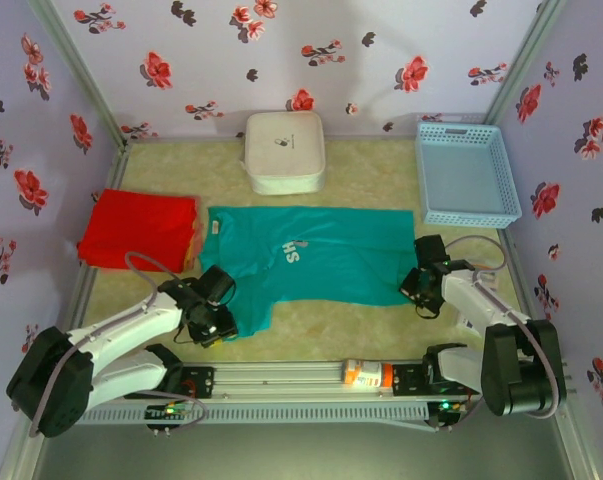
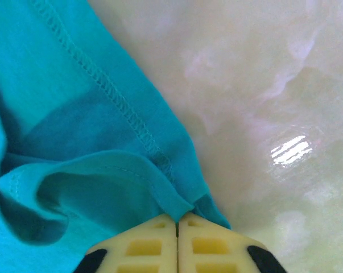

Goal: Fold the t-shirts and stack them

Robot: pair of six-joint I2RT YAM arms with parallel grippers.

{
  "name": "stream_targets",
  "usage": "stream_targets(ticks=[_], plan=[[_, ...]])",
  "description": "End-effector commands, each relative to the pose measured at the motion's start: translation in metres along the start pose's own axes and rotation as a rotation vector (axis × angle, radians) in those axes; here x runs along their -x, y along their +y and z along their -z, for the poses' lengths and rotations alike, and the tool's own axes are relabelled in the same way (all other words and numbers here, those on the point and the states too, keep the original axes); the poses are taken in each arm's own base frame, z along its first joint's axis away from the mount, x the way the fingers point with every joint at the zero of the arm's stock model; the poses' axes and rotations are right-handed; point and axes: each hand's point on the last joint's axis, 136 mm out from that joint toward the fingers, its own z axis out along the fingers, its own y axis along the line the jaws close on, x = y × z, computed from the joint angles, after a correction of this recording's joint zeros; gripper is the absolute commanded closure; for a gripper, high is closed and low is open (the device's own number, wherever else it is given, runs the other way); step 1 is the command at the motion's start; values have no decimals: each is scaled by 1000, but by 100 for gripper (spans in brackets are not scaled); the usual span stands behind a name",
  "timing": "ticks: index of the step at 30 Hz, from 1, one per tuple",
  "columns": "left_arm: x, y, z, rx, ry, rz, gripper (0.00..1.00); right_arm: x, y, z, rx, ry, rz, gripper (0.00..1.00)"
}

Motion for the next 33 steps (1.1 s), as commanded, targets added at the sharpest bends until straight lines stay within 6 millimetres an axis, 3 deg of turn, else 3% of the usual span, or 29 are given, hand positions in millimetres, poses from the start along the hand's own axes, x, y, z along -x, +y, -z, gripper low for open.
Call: stream_targets(ticks=[1, 5, 10, 15, 25, 33], plan=[[6, 8, -4, 42, -37, -15, 79, 0, -7, -1, -20, -14, 1, 100], [10, 2, 19, 35, -69, -37, 99, 0, -9, 6, -26, -21, 10, 100], [15, -9, 61, -2, -123, -67, 100, 1, -6, 25, 3, -37, 9, 100], [23, -22, 89, -41, -156, -97, 100, 3, 3, 44, 53, -42, -6, 100], [67, -47, 150, -101, -266, -142, 100, 14, 14, 65, 97, -44, -44, 100], [102, -70, 167, -159, -315, -151, 100, 35, 29, 75, 137, -60, -57, 100]])
